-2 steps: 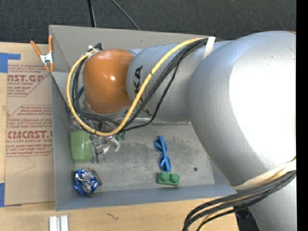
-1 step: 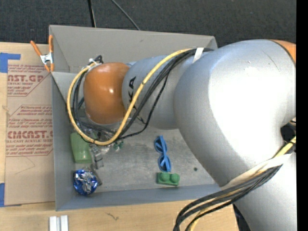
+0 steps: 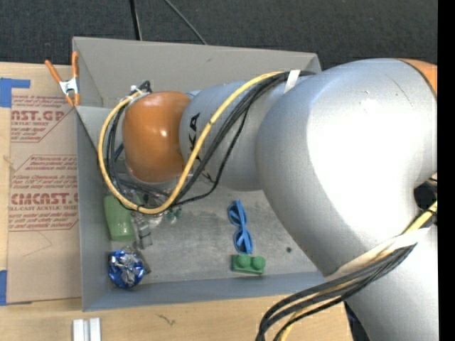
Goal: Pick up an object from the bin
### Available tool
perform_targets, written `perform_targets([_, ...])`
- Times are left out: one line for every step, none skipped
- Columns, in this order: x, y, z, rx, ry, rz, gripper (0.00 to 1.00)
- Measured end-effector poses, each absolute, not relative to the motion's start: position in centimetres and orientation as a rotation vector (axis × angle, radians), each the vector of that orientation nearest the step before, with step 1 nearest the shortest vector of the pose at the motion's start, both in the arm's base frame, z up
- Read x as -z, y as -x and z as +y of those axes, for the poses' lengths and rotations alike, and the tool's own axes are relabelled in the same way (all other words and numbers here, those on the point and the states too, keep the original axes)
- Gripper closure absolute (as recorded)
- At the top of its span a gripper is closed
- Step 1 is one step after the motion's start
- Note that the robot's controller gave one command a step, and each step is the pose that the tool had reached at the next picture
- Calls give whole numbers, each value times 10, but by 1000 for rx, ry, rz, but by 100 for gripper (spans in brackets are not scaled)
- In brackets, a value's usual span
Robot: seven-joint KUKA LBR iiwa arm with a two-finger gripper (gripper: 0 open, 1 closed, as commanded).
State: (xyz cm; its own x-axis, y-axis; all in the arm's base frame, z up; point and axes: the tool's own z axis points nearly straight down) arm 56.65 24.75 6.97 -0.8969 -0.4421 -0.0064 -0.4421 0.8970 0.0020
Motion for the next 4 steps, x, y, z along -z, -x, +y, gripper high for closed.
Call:
perform_targets([-70,-567,247,-4,711,3055,100])
perform_targets([-118,-568,248,-3,711,3053,100])
perform_targets([-142,-569,249,-2,711,3054,100])
perform_targets([-151,-570,249,-2,711,3056,100])
